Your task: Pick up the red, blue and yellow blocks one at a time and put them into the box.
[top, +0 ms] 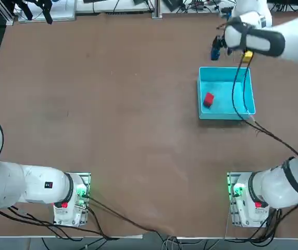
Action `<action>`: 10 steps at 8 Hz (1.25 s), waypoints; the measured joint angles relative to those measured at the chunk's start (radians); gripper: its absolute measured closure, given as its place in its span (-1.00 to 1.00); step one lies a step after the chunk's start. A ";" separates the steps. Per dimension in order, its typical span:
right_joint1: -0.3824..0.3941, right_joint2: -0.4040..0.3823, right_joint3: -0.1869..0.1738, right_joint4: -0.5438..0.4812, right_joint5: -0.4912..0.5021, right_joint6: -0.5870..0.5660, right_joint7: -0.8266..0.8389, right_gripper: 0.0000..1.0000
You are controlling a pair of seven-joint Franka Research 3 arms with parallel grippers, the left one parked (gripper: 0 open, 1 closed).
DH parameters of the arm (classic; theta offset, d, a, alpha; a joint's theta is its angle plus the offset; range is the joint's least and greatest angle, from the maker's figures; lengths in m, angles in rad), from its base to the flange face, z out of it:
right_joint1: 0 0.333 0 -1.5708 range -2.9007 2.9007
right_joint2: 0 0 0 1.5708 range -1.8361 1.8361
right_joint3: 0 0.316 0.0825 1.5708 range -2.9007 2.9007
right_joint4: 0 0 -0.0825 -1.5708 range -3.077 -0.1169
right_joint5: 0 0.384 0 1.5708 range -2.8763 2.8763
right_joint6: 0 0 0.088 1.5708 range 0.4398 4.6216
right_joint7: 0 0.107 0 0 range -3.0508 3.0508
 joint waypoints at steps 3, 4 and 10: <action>-0.038 0.249 0.000 0.257 0.000 0.000 -0.007 -0.99; -0.038 0.316 0.000 0.317 0.000 0.000 -0.007 -0.99; -0.051 0.470 0.000 0.423 -0.053 0.000 -0.019 -0.99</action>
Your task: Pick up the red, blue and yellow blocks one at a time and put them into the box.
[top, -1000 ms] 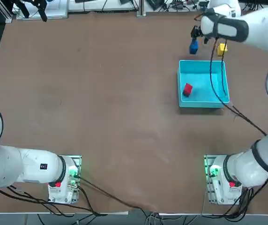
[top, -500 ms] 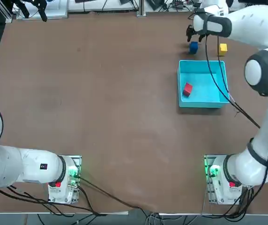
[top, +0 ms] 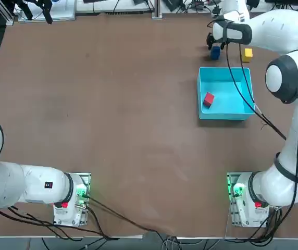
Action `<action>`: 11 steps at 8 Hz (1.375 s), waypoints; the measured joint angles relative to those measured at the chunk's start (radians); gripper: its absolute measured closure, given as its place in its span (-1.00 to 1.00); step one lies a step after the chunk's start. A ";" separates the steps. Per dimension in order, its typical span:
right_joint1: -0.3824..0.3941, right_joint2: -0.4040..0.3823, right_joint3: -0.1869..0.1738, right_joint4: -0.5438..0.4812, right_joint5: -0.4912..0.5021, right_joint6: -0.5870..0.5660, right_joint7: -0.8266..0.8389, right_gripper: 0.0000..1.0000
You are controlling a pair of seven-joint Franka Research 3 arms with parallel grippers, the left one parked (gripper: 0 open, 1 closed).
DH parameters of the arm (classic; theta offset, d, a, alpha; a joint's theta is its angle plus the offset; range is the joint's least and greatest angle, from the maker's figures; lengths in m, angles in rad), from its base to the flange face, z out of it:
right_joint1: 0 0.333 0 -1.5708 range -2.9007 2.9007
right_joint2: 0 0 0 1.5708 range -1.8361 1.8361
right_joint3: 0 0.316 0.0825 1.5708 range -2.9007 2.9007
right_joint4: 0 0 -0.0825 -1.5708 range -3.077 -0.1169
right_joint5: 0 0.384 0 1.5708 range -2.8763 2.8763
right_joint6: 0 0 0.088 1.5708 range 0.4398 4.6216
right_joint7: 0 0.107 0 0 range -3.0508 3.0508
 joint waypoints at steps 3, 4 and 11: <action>-0.011 0.020 0.000 0.003 0.000 0.000 -0.003 -0.98; -0.013 0.029 0.000 0.008 -0.001 0.001 -0.004 -0.93; -0.003 0.008 0.007 0.057 0.002 -0.070 0.039 -0.37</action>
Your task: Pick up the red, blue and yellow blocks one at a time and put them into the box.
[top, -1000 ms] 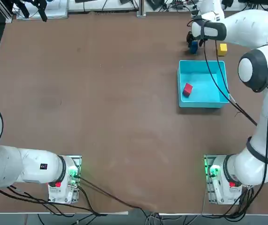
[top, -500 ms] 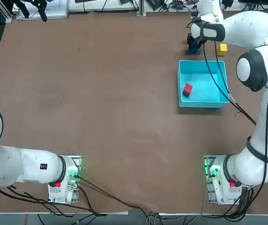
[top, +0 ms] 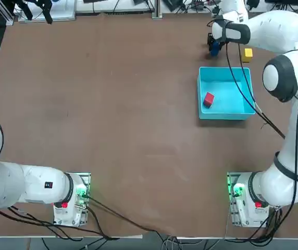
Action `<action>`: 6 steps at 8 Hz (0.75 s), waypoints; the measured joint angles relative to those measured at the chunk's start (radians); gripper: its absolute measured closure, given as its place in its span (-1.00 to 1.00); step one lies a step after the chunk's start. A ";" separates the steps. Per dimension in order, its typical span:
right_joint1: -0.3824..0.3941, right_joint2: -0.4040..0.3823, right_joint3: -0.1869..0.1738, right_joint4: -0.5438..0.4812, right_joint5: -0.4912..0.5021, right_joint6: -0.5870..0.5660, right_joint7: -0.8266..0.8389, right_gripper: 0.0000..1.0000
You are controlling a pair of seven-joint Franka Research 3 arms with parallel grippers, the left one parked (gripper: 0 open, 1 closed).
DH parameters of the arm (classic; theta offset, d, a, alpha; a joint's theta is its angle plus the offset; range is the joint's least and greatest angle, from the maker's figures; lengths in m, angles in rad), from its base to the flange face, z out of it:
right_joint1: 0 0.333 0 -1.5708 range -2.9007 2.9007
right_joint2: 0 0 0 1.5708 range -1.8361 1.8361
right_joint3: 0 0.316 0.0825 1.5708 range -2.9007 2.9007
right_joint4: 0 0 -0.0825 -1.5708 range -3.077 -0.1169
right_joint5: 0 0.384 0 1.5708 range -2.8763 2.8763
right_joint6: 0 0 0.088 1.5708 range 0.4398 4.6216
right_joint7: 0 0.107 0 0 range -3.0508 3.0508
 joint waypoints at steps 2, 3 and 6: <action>0.002 -0.130 0.006 -0.014 0.001 -0.191 0.002 -0.37; 0.003 -0.218 0.011 -0.067 0.003 -0.231 0.002 -0.37; 0.031 -0.484 0.017 -0.394 0.006 -0.220 0.010 -0.37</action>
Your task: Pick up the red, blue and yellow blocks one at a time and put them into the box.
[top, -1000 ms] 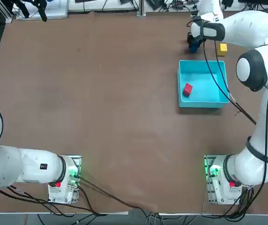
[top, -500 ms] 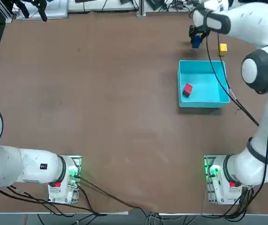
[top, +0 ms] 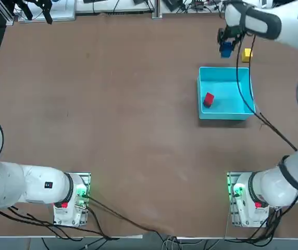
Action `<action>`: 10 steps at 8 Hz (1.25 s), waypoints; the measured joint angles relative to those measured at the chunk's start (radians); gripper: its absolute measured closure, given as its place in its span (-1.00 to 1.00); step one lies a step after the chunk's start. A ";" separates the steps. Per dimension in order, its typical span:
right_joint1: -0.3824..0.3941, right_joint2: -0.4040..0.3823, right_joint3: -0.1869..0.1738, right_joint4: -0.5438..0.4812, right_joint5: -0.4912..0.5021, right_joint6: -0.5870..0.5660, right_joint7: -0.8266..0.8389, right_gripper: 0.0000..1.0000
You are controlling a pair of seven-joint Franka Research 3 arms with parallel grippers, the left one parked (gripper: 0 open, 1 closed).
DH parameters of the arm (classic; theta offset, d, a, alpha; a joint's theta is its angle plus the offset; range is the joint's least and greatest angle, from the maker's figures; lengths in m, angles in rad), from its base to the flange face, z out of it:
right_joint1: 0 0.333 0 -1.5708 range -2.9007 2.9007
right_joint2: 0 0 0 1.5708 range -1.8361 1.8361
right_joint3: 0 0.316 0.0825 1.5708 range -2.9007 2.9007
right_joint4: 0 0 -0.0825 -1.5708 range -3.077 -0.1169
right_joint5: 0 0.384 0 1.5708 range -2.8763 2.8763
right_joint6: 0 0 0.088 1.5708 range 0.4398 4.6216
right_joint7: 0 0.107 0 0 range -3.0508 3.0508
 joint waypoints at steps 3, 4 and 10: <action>0.010 -0.188 0.001 -0.329 0.000 0.152 0.004 -0.37; 0.010 -0.213 0.001 -0.412 0.000 0.210 0.004 -0.37; 0.009 -0.153 0.000 -0.626 0.000 0.524 0.004 -0.37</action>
